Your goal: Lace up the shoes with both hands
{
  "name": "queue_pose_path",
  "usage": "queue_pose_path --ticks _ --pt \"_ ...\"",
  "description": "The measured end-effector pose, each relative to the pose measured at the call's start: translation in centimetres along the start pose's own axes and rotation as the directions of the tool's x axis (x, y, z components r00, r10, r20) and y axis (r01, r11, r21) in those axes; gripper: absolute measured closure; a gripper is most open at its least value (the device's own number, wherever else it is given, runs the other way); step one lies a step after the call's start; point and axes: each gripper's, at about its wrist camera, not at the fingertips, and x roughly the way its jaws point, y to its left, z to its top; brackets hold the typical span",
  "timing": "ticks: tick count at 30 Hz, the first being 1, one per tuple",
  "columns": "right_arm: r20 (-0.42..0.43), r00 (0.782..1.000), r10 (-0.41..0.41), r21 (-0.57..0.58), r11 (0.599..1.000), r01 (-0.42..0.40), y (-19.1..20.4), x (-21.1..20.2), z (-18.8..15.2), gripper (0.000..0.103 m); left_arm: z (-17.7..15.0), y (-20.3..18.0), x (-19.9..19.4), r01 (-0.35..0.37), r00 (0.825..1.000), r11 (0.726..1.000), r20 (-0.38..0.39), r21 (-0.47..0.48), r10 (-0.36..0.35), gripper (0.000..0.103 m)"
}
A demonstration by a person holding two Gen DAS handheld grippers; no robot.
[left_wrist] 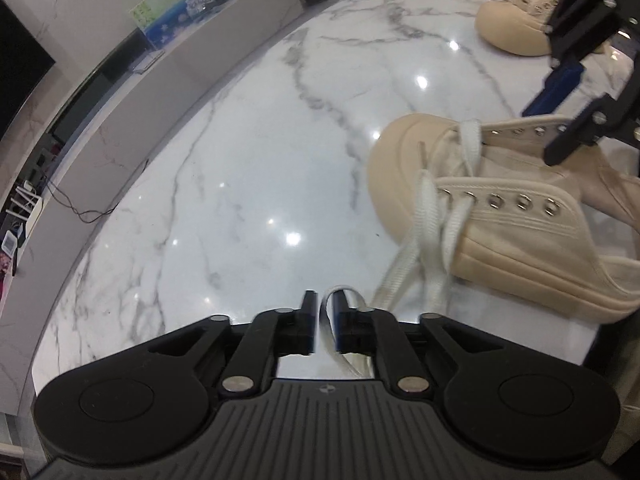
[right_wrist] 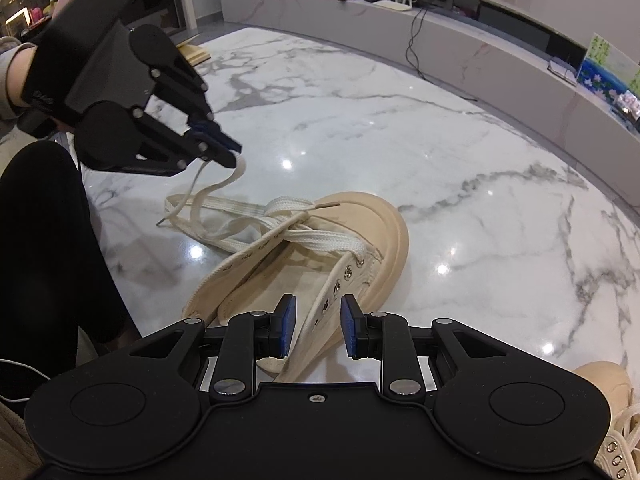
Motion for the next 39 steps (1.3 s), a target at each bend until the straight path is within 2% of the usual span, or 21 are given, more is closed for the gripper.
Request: queue_pose_path --ticks 2,8,15,18,24,30,34,39 --pt "0.002 1.0 0.002 0.005 1.0 -0.002 -0.1 -0.1 0.0 0.079 0.4 0.2 -0.1 0.007 1.0 1.0 0.004 -0.014 -0.007 0.073" --pt "0.013 1.0 0.013 0.01 1.0 -0.013 -0.4 -0.2 -0.1 0.079 1.2 0.1 -1.4 0.102 0.993 0.994 0.058 -0.034 -0.099 0.072" --pt "0.024 1.0 0.015 0.02 1.0 -0.016 -0.5 -0.2 -0.4 0.079 3.0 0.0 -1.8 0.219 0.971 0.973 0.116 -0.07 -0.21 0.072" --pt "0.027 0.999 0.019 0.023 1.0 -0.02 -0.5 -0.2 -0.5 0.079 3.2 -0.4 -1.6 0.257 0.962 0.965 0.109 -0.044 -0.251 0.072" --pt "0.032 0.999 0.021 0.017 1.0 -0.022 -0.4 -0.2 -0.5 0.079 3.5 -0.7 -0.2 0.26 0.964 0.965 0.076 -0.041 -0.256 0.072" --pt "0.035 0.999 0.021 0.017 1.0 -0.021 -0.5 -0.1 -0.7 0.079 3.7 -0.5 1.0 0.288 0.956 0.956 0.067 -0.053 -0.284 0.079" --pt "0.041 0.999 0.019 0.016 1.0 -0.02 -0.5 -0.1 -0.9 0.079 3.7 -0.8 1.2 0.307 0.95 0.951 0.072 -0.035 -0.304 0.092" --pt "0.047 0.999 0.024 0.017 1.0 -0.025 -0.5 -0.1 -0.9 0.079 3.4 -1.0 0.3 0.293 0.952 0.956 0.095 -0.001 -0.291 0.099"
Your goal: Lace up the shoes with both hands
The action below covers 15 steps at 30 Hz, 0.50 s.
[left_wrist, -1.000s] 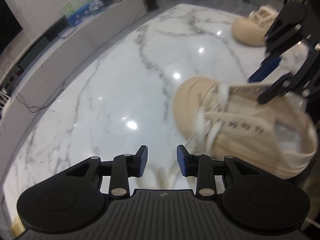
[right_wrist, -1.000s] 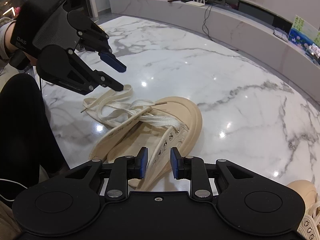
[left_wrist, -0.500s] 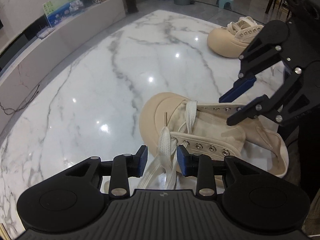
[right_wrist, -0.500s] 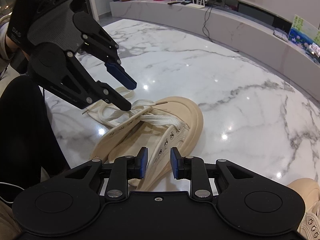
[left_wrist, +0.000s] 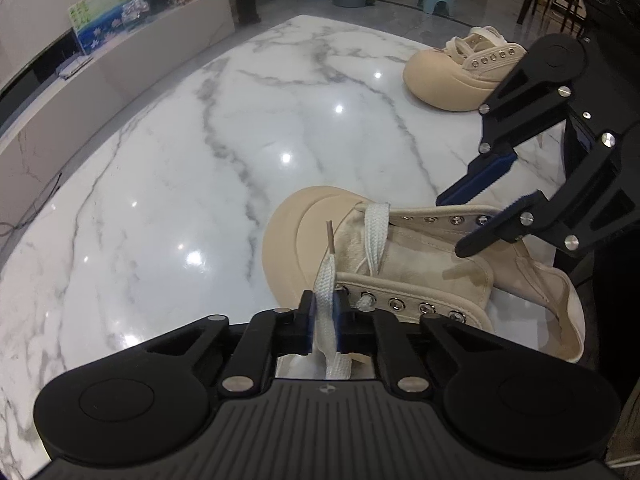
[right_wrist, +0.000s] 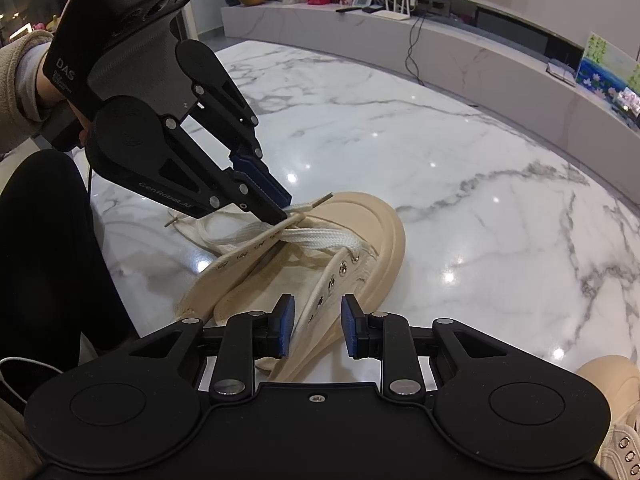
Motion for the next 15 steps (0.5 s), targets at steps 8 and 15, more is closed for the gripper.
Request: queue_pose_path --ticks 8,15 --pt "0.038 0.999 -0.009 0.004 1.0 0.009 0.2 -0.7 0.2 0.079 0.7 -1.2 -2.3 0.007 1.0 1.0 0.028 0.016 -0.007 0.1" --pt "0.039 0.999 -0.013 -0.003 1.0 0.013 0.3 -0.6 0.5 0.093 2.4 -3.6 -2.9 0.009 0.999 0.995 0.041 0.099 -0.013 0.1"
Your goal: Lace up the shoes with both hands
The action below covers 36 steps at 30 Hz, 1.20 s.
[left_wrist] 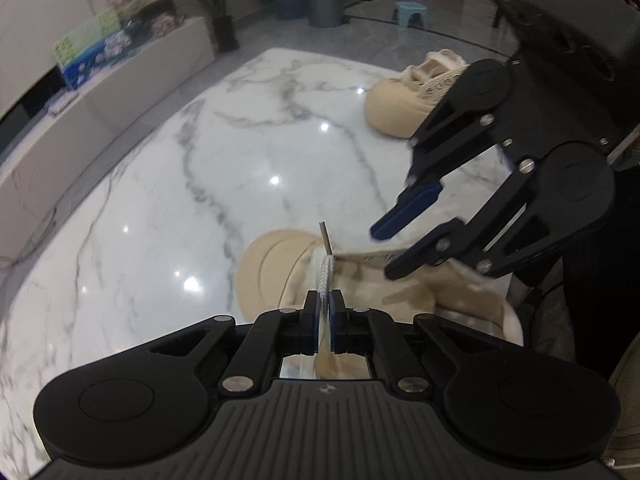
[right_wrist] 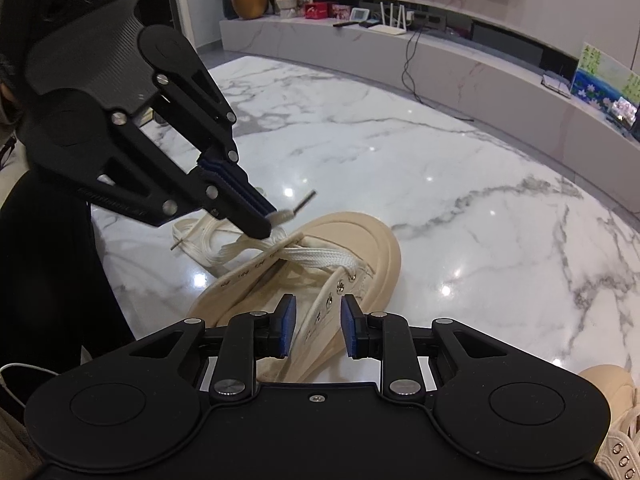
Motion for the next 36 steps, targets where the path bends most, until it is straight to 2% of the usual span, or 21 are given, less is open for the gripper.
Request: queue_pose_path --ticks 2,7,12,18,23,36 --pt "0.0 1.0 0.003 0.0 1.0 -0.003 0.0 0.0 0.0 0.094 0.6 -0.3 0.0 -0.007 1.0 1.0 -0.003 0.024 0.007 0.1" --pt "-0.001 1.0 0.002 0.013 1.0 -0.002 -0.6 0.1 -0.1 0.096 1.3 -1.1 0.7 -0.031 0.997 0.997 -0.065 0.07 0.035 0.1" --pt "-0.004 1.0 0.003 0.035 0.999 -0.003 -1.0 0.2 -0.2 0.097 1.1 -2.0 1.8 -0.012 0.992 0.997 -0.121 0.081 0.022 0.1" --pt "-0.003 1.0 0.008 0.105 0.994 -0.007 -2.0 0.7 -0.3 0.098 1.9 -2.0 2.7 0.003 0.992 0.997 -0.129 0.08 0.007 0.1" --pt "0.004 1.0 0.015 0.116 0.993 -0.015 -2.3 0.6 -0.7 0.098 2.8 -2.3 3.1 0.017 0.993 0.997 -0.115 0.08 -0.007 0.1" --pt "0.011 0.999 0.032 0.12 0.992 -0.033 -2.8 0.4 -1.0 0.097 1.9 -1.9 4.8 0.001 0.979 0.997 -0.203 0.081 0.016 0.1"
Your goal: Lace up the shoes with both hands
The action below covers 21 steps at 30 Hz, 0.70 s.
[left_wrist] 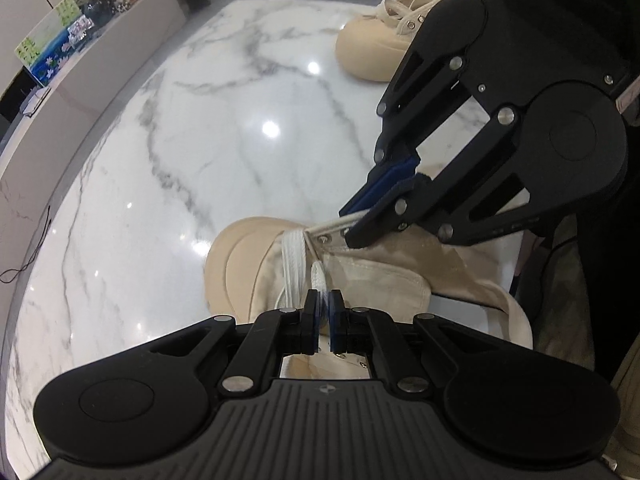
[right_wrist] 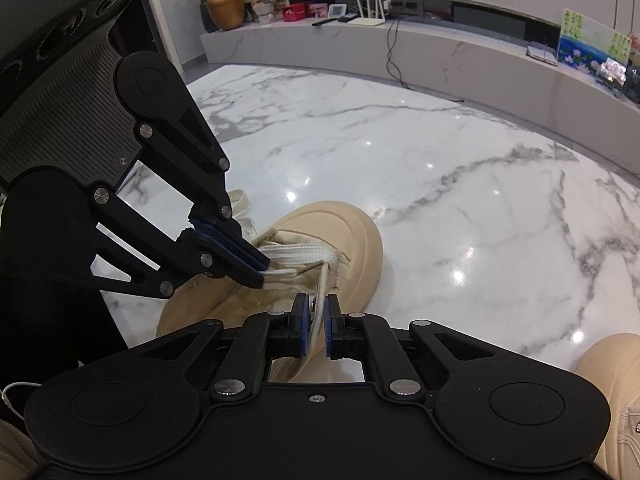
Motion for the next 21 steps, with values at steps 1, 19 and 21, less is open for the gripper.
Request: queue_pose_path --ticks 1,19,21 --pt "0.0 1.0 0.0 0.0 1.0 0.0 0.0 -0.03 0.01 0.097 -0.02 -0.02 -0.01 0.001 1.0 1.0 -0.002 0.001 -0.001 0.1" --pt "-0.008 1.0 -0.003 0.012 1.0 0.003 -0.14 0.22 0.03 0.097 -0.07 -0.33 -0.05 0.016 1.0 1.0 0.015 0.02 -0.017 0.1" --pt "-0.008 1.0 -0.002 0.014 1.0 0.002 -0.21 0.26 0.0 0.097 -0.03 -0.29 -0.28 0.014 1.0 1.0 0.022 0.016 -0.015 0.1"
